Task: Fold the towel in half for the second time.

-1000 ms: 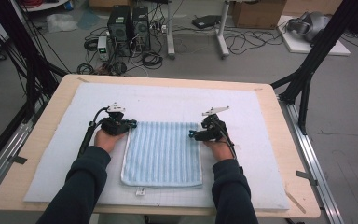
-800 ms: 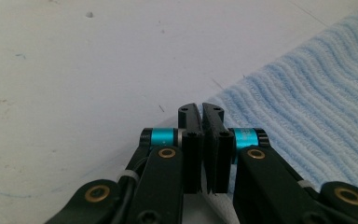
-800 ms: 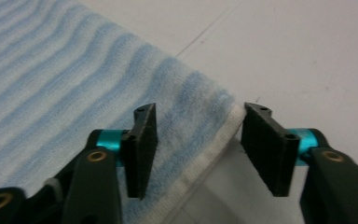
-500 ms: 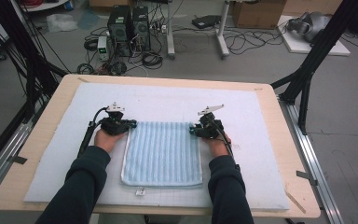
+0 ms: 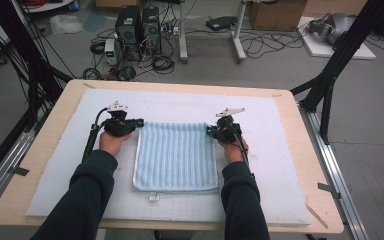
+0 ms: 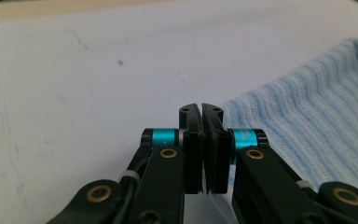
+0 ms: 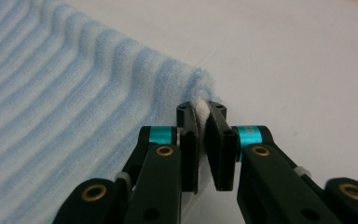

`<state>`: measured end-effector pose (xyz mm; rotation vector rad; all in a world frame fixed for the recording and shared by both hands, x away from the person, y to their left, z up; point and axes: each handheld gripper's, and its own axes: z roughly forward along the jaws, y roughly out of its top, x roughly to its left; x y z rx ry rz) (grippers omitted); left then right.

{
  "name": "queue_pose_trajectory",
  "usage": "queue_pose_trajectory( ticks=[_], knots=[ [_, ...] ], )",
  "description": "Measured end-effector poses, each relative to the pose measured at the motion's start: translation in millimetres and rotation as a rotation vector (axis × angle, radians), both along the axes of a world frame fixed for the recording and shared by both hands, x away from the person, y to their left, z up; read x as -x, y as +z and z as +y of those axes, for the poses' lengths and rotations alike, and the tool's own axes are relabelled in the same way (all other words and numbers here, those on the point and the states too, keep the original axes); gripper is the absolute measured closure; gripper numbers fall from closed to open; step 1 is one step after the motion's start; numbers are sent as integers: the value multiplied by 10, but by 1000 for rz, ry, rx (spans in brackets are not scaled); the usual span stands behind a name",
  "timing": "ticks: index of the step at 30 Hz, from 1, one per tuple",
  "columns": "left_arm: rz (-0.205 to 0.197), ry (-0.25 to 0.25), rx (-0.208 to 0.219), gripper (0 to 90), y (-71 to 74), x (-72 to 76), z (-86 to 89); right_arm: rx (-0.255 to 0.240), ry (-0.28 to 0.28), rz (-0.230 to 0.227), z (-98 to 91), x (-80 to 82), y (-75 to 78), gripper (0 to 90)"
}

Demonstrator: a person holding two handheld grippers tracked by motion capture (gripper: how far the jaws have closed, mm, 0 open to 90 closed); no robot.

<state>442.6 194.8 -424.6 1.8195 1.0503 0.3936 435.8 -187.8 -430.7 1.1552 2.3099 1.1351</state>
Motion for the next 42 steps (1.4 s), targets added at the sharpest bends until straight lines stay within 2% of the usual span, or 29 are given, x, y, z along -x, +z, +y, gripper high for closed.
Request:
queue_pose_trajectory(
  ticks=[2, 5, 10, 15, 17, 22, 25, 27, 32, 36, 37, 42],
  knots=[
    [-57, 5, 27, 867, 73, -31, 11, -23, -23, -18, -6, -49, 61, 841],
    [-68, 8, 52, 867, 128, -44, 39, -62, -35, -31, -17, -97, 132, 840],
    [-47, -9, 62, 867, 131, 15, 62, -57, -17, -33, -7, -71, 132, 840],
    [-25, -31, 59, 867, 170, 100, 69, -78, -5, -37, -25, 3, 148, 840],
    [-44, -35, 67, 867, 171, 157, 71, -82, 6, -36, -41, 48, 160, 840],
    [-50, -51, 79, 867, 99, 315, 114, -97, 40, -47, -76, 184, 193, 840],
    [-68, -58, 84, 867, 87, 435, 126, -66, 64, -61, -66, 283, 196, 840],
    [-74, -68, 95, 867, 87, 497, 145, -66, 73, -64, -68, 348, 193, 840],
    [-83, -87, 102, 867, 94, 647, 168, -74, 96, -78, -81, 496, 203, 837],
    [-88, -103, 115, 866, 67, 794, 187, -59, 116, -69, -80, 598, 243, 835],
    [-89, -104, 120, 867, 55, 833, 197, -61, 119, -89, -82, 633, 256, 836],
    [-88, -119, 134, 866, 14, 996, 237, -68, 145, -106, -88, 802, 253, 835]
  ],
)
